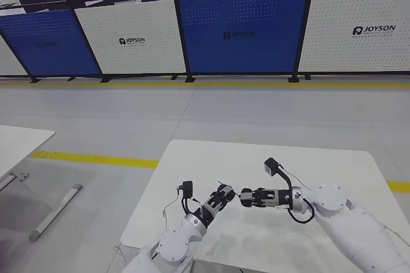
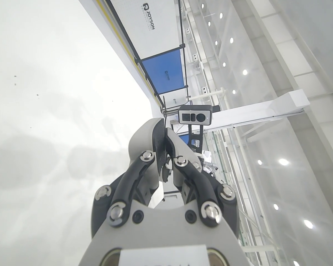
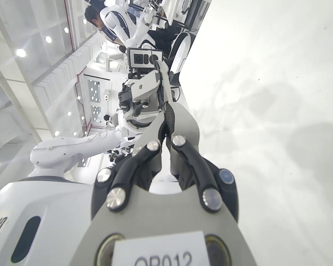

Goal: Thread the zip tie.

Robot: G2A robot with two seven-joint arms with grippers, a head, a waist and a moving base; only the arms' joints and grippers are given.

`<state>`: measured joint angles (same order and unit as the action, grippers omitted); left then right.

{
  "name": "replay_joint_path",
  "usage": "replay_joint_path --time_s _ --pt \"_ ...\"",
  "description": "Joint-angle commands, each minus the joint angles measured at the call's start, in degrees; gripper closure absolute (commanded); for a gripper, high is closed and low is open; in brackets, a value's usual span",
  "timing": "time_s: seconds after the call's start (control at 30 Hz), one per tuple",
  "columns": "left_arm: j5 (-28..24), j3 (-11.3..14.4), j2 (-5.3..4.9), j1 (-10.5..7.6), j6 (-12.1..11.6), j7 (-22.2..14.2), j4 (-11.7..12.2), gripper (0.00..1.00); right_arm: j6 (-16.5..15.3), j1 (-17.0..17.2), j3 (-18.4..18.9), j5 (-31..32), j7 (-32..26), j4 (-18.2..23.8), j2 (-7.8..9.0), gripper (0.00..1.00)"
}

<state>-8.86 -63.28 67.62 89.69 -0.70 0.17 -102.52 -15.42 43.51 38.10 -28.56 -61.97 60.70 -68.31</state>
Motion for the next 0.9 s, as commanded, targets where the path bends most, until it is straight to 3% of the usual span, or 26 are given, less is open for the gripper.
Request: replay_joint_path --time_s 0.0,0.4,0.53,0.67,0.77,0.87 --pt "-0.03 0.01 0.0 0.0 -0.01 -0.04 0.0 0.0 -0.53 0.11 0.71 -0.11 -0.78 -0.21 0.09 1.0" --pt "-0.03 0.01 0.0 0.0 -0.01 -0.04 0.0 0.0 -0.72 0.18 1.09 -0.17 -1.13 -0.34 0.17 1.0" --pt "-1.36 -0.05 0.01 0.01 -2.37 -2.48 0.57 0.0 -0.74 0.85 1.34 -0.29 -0.91 0.61 0.17 1.0" --pt "-3.35 -1.13 -0.19 0.72 -5.44 -5.73 0.63 0.0 -1.02 0.81 2.05 -0.76 -4.3 0.36 0.21 1.0" --pt "-4.96 -2.64 -0.33 0.37 -3.43 -6.38 0.97 0.0 -0.64 0.44 2.23 -1.55 -6.68 -0.46 0.0 1.0" --pt "-5.11 -2.77 -0.31 0.26 -3.19 -6.05 1.0 0.0 -0.36 0.15 2.18 -1.59 -7.78 -0.88 -0.16 1.0"
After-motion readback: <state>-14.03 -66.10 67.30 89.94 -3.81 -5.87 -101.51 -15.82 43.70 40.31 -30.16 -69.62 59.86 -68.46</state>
